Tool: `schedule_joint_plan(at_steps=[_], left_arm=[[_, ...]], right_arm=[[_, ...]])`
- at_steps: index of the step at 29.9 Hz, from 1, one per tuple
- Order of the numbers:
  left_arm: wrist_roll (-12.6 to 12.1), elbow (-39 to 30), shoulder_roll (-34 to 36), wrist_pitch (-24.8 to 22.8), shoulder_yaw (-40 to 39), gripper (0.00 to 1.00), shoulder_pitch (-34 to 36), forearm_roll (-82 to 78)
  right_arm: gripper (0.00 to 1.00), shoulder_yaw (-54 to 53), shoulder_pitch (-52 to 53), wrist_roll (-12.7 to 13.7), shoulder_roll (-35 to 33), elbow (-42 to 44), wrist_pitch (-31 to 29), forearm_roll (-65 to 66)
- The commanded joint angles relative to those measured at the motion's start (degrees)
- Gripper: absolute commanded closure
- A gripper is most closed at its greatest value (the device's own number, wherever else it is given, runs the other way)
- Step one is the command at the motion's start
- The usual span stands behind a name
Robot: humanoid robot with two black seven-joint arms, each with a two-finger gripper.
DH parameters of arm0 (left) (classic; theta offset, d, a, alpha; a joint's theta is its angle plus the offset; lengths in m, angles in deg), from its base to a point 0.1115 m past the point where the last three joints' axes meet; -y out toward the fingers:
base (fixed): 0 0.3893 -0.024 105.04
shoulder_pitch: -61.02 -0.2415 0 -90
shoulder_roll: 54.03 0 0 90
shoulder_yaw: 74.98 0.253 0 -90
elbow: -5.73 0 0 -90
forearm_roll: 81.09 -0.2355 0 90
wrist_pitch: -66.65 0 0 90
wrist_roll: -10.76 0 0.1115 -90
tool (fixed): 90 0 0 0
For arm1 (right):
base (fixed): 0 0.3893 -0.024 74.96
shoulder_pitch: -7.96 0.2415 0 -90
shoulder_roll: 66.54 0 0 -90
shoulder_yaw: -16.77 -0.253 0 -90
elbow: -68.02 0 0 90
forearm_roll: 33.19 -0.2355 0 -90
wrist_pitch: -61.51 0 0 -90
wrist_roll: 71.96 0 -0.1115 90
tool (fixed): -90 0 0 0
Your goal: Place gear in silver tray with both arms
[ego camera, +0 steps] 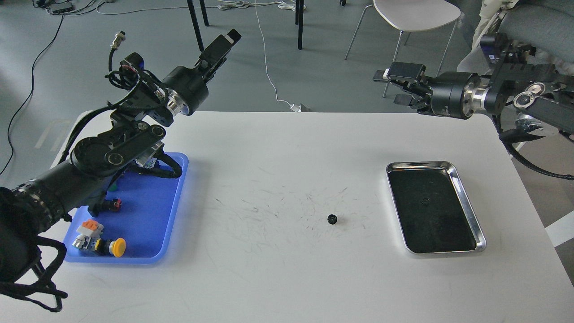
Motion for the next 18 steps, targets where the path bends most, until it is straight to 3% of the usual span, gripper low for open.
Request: schedule_joint_plan(at_steps=[1, 8, 11, 18], left_arm=[[0.0, 1.04, 2.32, -0.06, 0.09, 0.02, -1.12, 1.31], [0.0, 11.84, 2.24, -6.02, 0.0, 0.02, -1.65, 6.13], [0.0, 13.26, 2.42, -8.85, 0.0, 0.02, -1.47, 9.64], [0.0, 14.4, 3.56, -9.99, 0.18, 0.02, -1.91, 13.26]], right_arm=[[0.02, 0.43, -0.01, -1.05, 0.44, -0.22, -0.64, 0.98], [0.03, 0.52, 0.7, -1.4, 0.62, -0.57, -1.51, 15.73], [0.03, 0.61, 0.96, -1.58, 1.49, -1.28, -2.48, 24.78], [0.03, 0.43, 1.84, -5.88, 2.02, -4.79, -2.57, 32.9]])
